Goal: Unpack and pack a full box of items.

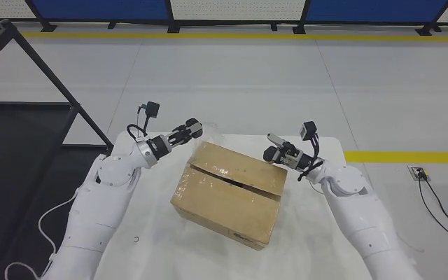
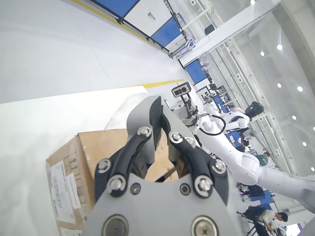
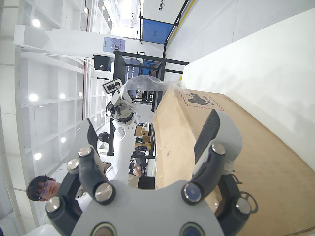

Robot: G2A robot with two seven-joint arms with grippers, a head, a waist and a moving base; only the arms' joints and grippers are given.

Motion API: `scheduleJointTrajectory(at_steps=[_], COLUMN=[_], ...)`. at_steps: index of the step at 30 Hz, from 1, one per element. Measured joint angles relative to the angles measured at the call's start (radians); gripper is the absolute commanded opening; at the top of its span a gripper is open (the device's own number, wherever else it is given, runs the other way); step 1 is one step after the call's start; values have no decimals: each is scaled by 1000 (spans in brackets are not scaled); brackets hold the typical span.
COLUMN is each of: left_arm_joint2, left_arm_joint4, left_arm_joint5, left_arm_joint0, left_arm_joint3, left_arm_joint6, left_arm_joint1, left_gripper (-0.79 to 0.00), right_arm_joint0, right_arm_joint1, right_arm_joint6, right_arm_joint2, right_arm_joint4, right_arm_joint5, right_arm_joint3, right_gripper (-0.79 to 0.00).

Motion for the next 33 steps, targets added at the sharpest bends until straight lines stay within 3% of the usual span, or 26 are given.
scheduleJointTrajectory(at_steps=[22,28,33], left_arm_joint2=[-119,-134,-158], left_arm_joint4=[130,185,160], left_arm_joint5=[-2,21,18], left_arm_joint0=[289,329,335], left_arm_joint3=[-340,-385,-387], left_arm_joint6=[226,296,281], left_arm_joint1=[38,41,45], left_gripper=[-785,-785,-785], right_arm_joint0=[83,104,116], right_arm_joint1=[-28,-40,-47], right_arm_joint6=[15,16,19], right_arm_joint2=[-69,-93,-103], right_arm_joint4=[-22,-22,-20], right_arm_joint5=[29,23,16], right_arm_joint3=[50,69,85], right_gripper=[0,0,0])
